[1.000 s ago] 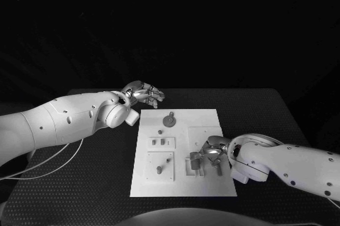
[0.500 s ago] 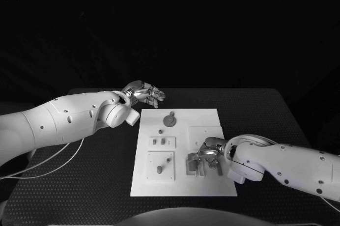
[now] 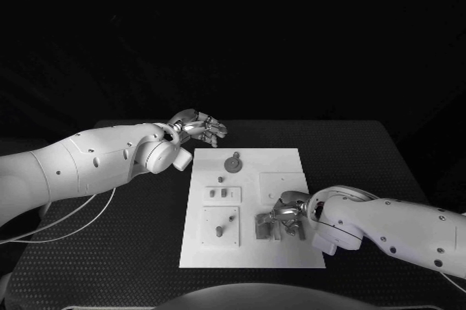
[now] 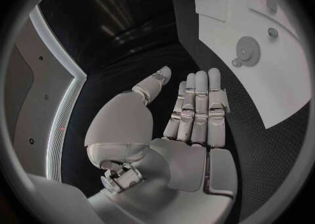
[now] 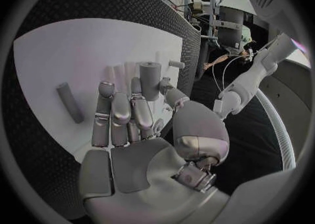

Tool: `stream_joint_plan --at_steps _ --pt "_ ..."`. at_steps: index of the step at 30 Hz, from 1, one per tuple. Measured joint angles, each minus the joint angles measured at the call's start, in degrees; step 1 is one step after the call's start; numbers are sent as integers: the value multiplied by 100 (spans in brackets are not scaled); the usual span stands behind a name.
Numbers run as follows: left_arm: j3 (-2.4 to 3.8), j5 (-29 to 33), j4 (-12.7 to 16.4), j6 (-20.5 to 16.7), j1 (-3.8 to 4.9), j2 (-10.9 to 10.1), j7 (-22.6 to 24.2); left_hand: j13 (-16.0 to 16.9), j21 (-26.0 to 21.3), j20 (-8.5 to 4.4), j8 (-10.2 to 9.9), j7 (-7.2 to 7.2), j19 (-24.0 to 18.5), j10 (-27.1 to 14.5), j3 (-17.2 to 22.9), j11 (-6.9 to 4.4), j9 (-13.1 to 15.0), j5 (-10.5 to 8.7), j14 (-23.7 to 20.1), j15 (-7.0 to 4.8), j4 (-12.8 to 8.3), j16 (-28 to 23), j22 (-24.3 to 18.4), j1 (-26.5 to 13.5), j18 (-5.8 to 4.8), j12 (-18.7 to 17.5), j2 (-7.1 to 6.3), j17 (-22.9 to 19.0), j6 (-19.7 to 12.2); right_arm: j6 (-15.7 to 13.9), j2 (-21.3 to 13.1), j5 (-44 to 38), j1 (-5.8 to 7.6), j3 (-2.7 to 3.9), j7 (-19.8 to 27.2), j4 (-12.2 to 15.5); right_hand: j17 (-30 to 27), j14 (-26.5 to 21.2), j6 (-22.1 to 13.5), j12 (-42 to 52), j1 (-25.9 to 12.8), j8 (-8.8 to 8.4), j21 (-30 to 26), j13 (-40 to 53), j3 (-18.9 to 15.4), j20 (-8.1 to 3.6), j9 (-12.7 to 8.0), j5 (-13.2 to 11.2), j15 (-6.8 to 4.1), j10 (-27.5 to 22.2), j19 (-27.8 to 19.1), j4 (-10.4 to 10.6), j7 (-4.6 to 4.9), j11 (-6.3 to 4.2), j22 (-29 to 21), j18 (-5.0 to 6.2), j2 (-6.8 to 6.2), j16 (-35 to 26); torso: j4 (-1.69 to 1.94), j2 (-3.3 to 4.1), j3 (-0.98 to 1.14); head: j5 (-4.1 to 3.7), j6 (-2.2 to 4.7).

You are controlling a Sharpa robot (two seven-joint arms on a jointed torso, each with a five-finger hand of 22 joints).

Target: Assemble the parts on the task board

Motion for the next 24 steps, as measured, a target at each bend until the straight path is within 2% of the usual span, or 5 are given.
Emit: stream_joint_plan --at_steps 9,10,14,18,24 --pt "2 0 0 9 0 -1 -1 0 -23 0 0 0 0 7 0 -7 -5 0 0 0 0 0 5 0 -9 0 0 -1 0 5 29 -27 -15 -3 -2 -51 -58 -41 -10 -45 -4 -11 0 -46 3 20 0 0 23 -11 -21 -2 6 11 0 0 -4 0 -1 0 5 4 10" --pt "1 0 0 10 0 -1 -2 0 -23 0 0 0 0 8 0 -8 -5 0 0 0 0 0 5 0 -12 0 0 -1 0 6 37 -33 -18 -3 -2 -56 -81 -56 -17 -82 -44 -11 0 -65 209 21 15 -1 37 -34 -21 -208 -2 29 0 0 -44 0 -1 0 5 7 10" --pt "1 0 0 12 0 -1 -2 0 -23 0 0 0 0 8 -9 -8 -5 0 0 0 9 0 4 0 -35 0 0 -1 0 8 41 -52 -23 -1 -2 -67 -153 -172 -13 -157 -135 -33 0 -138 257 41 26 -1 24 -114 -41 -192 -6 26 0 0 -135 0 -1 1 5 8 7" --pt "0 0 0 14 0 -2 -3 0 -23 0 0 0 0 8 -16 -8 -5 0 0 0 16 0 4 0 -37 0 0 -1 0 18 46 -74 -26 -1 -2 -78 -231 -255 -32 -345 -252 -60 0 -315 524 61 17 -1 26 -233 -62 -269 10 80 0 1 -376 0 -1 2 3 12 -1" --pt "0 1 0 16 0 -4 -4 0 -22 0 0 0 0 8 -16 -8 -4 0 0 0 16 0 4 0 -39 0 0 4 0 63 51 -107 -22 -1 -1 -97 -312 -373 -93 -564 -342 -115 -3 -525 631 89 36 44 28 -399 -131 86 32 123 0 0 -839 -23 1 2 0 13 -12"
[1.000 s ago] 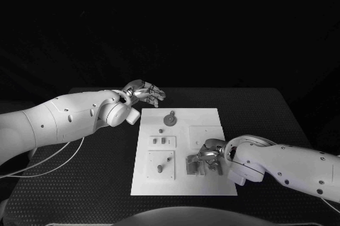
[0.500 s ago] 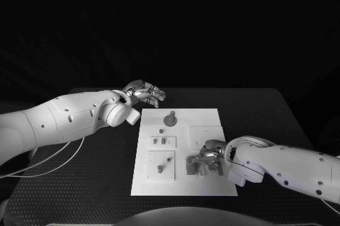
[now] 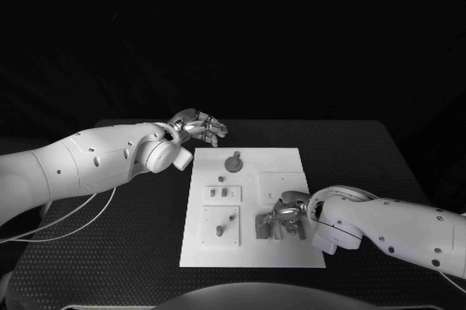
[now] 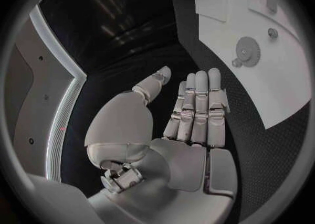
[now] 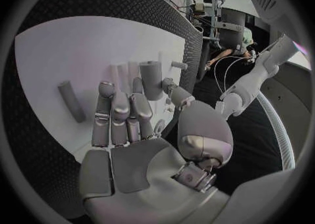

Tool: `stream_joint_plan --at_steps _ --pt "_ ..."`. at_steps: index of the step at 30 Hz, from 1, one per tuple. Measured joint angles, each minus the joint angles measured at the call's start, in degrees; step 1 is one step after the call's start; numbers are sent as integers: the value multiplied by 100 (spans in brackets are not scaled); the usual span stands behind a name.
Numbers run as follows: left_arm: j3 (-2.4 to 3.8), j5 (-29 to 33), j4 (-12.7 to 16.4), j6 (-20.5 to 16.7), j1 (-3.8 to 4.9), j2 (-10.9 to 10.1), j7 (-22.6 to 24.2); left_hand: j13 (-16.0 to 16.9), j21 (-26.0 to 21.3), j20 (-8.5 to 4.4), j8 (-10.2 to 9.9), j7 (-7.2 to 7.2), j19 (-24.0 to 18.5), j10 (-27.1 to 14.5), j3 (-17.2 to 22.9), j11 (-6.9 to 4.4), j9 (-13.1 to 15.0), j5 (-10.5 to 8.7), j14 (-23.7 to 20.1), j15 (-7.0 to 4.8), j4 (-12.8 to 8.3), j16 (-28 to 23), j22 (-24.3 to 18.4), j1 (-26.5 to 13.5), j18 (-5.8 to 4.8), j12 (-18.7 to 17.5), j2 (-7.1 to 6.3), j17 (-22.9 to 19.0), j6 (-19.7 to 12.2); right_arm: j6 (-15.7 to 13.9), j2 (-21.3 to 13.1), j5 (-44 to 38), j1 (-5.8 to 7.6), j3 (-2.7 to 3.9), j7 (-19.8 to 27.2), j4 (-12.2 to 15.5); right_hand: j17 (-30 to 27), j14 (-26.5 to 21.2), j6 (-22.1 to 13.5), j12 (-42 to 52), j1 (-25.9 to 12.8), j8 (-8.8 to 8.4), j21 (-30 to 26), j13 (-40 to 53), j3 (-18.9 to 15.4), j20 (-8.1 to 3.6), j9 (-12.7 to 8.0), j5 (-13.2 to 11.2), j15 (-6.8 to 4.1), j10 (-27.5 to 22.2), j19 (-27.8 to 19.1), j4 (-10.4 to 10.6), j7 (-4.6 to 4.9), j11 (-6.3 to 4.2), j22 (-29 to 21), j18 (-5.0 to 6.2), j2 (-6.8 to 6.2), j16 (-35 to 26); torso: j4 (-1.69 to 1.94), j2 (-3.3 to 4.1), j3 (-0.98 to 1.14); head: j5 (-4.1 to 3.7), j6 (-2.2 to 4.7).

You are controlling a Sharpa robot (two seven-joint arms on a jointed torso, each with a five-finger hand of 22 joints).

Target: Assemble the parts on the task board

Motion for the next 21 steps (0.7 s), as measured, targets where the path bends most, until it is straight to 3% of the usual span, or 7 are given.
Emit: stream_joint_plan --at_steps 2,9,21 --pt "0 0 0 0 0 0 0 0 0 0 0 0 0 0 0 0 0 0 0 0 0 0 0 0 -1 0 0 0 0 4 4 -11 0 -2 0 -11 -21 -15 -31 -64 -28 -3 -20 -57 43 2 0 0 14 -21 -3 124 30 3 0 0 -134 0 1 1 -2 3 -2" --pt "2 0 -1 1 0 -5 -1 0 0 0 0 0 0 0 0 0 -5 0 0 0 0 0 5 0 -6 0 0 -1 0 12 13 -46 -2 -7 0 -29 -90 -92 -59 -189 -85 -99 -20 -183 168 4 45 1 32 -273 -45 499 57 -12 0 0 -418 24 1 1 -2 4 -7" --pt "0 1 0 11 0 -6 -3 0 0 0 0 0 0 -18 16 18 -10 0 0 0 16 0 10 0 5 0 0 4 0 51 14 -92 1 -4 7 -35 -118 -126 -77 -250 -83 -97 -20 -232 181 22 76 0 29 -363 -63 604 57 -21 3 0 -462 38 -1 1 -1 1 -16"
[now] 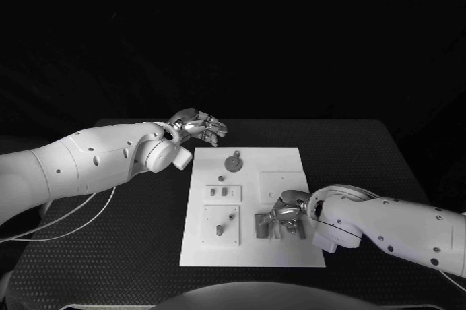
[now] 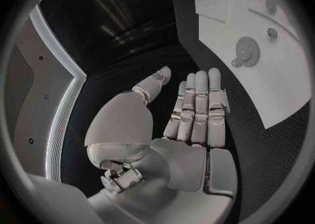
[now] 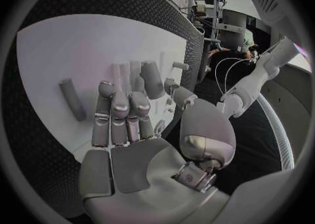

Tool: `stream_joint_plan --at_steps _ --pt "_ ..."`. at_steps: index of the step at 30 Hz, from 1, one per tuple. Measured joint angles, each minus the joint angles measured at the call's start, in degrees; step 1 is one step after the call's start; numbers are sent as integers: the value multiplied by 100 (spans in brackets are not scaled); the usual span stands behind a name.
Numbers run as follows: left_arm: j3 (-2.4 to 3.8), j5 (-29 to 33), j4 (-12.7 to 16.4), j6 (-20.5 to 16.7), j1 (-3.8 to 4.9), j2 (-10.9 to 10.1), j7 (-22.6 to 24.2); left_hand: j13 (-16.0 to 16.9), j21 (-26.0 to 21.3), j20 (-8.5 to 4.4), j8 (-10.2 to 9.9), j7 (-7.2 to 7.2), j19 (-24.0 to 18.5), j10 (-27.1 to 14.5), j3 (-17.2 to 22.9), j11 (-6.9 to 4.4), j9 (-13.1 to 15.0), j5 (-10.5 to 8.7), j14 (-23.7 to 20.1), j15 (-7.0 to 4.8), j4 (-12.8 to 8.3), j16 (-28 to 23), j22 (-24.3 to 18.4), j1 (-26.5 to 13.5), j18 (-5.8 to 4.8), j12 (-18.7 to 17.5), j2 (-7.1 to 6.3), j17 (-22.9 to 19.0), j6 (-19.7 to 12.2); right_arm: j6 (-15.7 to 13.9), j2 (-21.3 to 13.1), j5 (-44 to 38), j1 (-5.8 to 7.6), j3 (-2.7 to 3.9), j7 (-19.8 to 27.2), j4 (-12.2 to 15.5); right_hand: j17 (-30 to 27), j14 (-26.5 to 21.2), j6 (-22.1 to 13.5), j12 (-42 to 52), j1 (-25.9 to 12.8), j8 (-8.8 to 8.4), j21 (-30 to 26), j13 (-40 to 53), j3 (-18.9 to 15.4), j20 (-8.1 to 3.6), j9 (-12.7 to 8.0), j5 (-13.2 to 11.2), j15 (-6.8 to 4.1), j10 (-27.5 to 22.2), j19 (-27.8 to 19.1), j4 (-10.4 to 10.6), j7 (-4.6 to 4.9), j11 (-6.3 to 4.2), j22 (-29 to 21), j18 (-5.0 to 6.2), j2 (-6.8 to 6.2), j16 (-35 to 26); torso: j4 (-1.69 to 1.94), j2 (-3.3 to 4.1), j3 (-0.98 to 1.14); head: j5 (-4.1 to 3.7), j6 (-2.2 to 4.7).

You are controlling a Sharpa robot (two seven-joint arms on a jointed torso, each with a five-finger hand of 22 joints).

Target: Assemble the parts on the task board

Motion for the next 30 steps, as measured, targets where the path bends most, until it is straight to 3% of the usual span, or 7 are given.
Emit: stream_joint_plan --at_steps 9,16,19,24,30 --pt "0 0 -1 9 0 1 -2 0 0 9 0 -2 -8 -4 0 4 0 0 -8 8 0 0 -1 0 41 0 0 -1 -2 -16 -15 -126 -8 -9 1 1 -25 -9 -1 40 77 -1 0 51 -26 0 17 -1 8 0 0 -26 -1 0 1 0 77 35 -1 0 3 -4 -7" --pt "0 0 -3 16 0 1 -4 0 0 9 0 -3 -9 -4 0 4 0 0 -8 8 0 0 4 0 39 0 0 -1 -3 -127 -136 -414 -22 -18 124 111 -47 -18 -11 70 76 23 0 76 -64 0 50 -1 16 37 0 -64 -11 -29 1 0 77 62 1 0 5 -8 1" --pt "0 0 -3 20 0 -4 -5 0 0 9 0 -3 -9 -3 0 4 1 0 -8 8 0 0 4 -17 37 0 17 0 -3 -210 -208 -547 -22 -19 304 161 -65 -18 -11 70 152 22 0 76 -69 0 59 -1 16 54 0 -75 -11 -12 1 0 1 62 3 0 5 -5 3" --pt "1 0 -3 24 0 -13 -6 0 0 9 0 -3 -9 -3 0 3 1 0 -8 8 0 0 3 -19 35 0 19 3 -3 -370 -349 -888 45 -21 847 246 -87 -20 -12 93 489 22 0 100 -20 -20 79 -1 16 54 -20 -339 -11 -12 0 0 -20 96 2 -1 4 7 8" --pt "-1 1 -1 26 0 -29 -7 0 0 9 0 -3 -9 -3 0 3 1 0 -9 9 0 0 3 -19 29 0 19 3 -3 -573 -514 -1542 213 -12 1741 347 -136 -291 -251 -146 1315 -51 -45 -103 -57 65 137 -1 93 -319 -255 -1078 106 89 0 0 179 96 -1 -1 2 23 15"
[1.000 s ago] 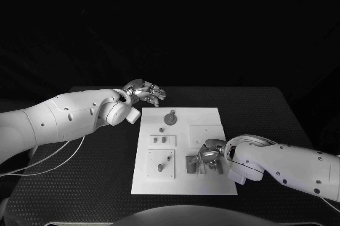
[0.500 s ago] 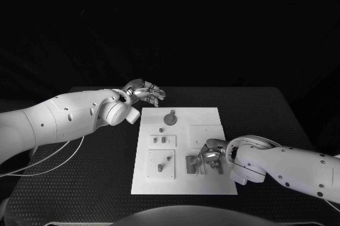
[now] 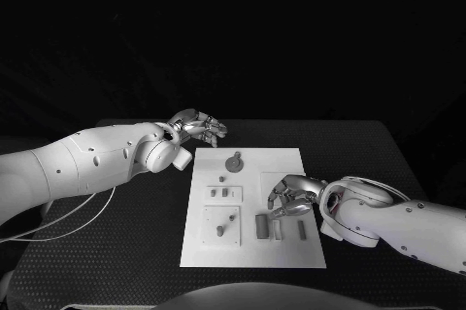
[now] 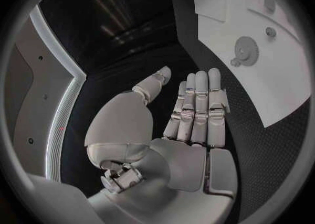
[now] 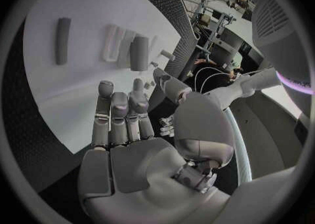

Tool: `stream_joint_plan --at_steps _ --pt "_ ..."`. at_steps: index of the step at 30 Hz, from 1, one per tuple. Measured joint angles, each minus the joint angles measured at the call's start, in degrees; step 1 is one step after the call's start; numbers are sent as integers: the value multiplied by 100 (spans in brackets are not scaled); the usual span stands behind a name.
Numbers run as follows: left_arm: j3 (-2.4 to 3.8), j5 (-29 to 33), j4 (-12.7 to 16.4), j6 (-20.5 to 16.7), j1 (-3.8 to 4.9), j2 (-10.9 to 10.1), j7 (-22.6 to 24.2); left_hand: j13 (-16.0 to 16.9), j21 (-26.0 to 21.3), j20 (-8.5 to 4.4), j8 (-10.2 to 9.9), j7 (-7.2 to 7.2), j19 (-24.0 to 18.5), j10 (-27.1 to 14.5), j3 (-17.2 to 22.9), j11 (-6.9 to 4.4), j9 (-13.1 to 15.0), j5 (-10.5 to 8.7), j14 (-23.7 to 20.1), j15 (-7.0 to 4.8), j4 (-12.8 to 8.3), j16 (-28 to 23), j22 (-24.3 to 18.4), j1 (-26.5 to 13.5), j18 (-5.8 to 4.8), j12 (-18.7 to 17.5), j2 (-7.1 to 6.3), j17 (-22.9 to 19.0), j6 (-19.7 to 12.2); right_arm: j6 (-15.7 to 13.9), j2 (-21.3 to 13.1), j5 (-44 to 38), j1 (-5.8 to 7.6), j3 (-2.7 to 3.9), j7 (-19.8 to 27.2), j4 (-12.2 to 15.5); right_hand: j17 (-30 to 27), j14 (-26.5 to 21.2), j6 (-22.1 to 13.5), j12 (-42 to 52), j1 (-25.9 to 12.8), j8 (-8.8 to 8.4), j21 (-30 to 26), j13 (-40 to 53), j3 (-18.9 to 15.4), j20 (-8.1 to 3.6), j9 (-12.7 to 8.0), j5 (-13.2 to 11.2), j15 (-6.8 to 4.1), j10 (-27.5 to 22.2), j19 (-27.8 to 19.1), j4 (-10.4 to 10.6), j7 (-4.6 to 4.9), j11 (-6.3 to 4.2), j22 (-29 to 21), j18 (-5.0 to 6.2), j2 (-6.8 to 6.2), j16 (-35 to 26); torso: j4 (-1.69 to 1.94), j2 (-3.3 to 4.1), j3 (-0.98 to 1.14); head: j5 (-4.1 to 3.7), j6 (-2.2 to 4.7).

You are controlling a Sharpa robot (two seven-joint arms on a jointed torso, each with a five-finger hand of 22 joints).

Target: Assemble the parts on the task board

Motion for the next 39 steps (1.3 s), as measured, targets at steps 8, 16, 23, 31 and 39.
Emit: stream_joint_plan --at_steps 8,16,23,31,39 --pt "0 0 0 5 0 -3 0 0 0 0 0 0 0 1 0 0 0 0 0 0 0 0 5 0 -30 0 0 -1 0 -175 67 -1382 58 -2 1076 -45 -59 -465 -360 -104 1141 -151 -141 -25 -168 211 79 0 166 -451 -411 -140 115 144 -1 0 12 -23 -1 -1 -2 13 -9" --pt "0 0 -10 8 0 4 0 0 0 0 0 0 0 1 0 -1 -5 0 0 0 0 0 5 0 -33 0 0 -1 0 -314 236 -2648 54 -207 1640 -146 -154 -1081 -983 -329 1482 -494 -460 -86 -191 377 -201 0 270 -1080 -863 -134 -229 -110 -1 0 -175 -139 -3 -1 1 19 -34" --pt "0 0 -40 17 0 10 0 0 -21 0 0 -6 0 2 0 -2 -5 0 0 0 0 0 4 0 -36 0 0 4 -6 -305 382 -3377 62 -196 1753 -213 -61 -1171 -1197 -102 1775 -544 -305 15 -97 415 -334 0 360 -1227 -713 -109 -377 -121 -1 0 -185 258 -1 1 7 19 -51" --pt "0 0 -42 33 0 19 0 4 -21 0 0 -6 0 3 0 -3 -4 0 0 0 0 0 9 0 -44 0 0 3 -6 -170 485 -3862 39 -197 1751 -286 -44 -1229 -1184 173 2003 -455 -168 82 208 412 -381 0 380 -1247 -670 -111 -390 -141 -1 0 -163 545 -3 2 5 23 -77" --pt "0 0 -47 53 0 27 0 4 -21 0 0 -6 0 4 0 -4 -4 0 -1 0 0 0 8 0 -32 0 0 3 -6 -55 627 -4149 -41 -194 1741 -358 -90 -1242 -1090 302 2086 -343 -53 82 367 396 -388 0 393 -1268 -654 -117 -420 -122 -2 0 -141 694 4 2 1 19 -96"
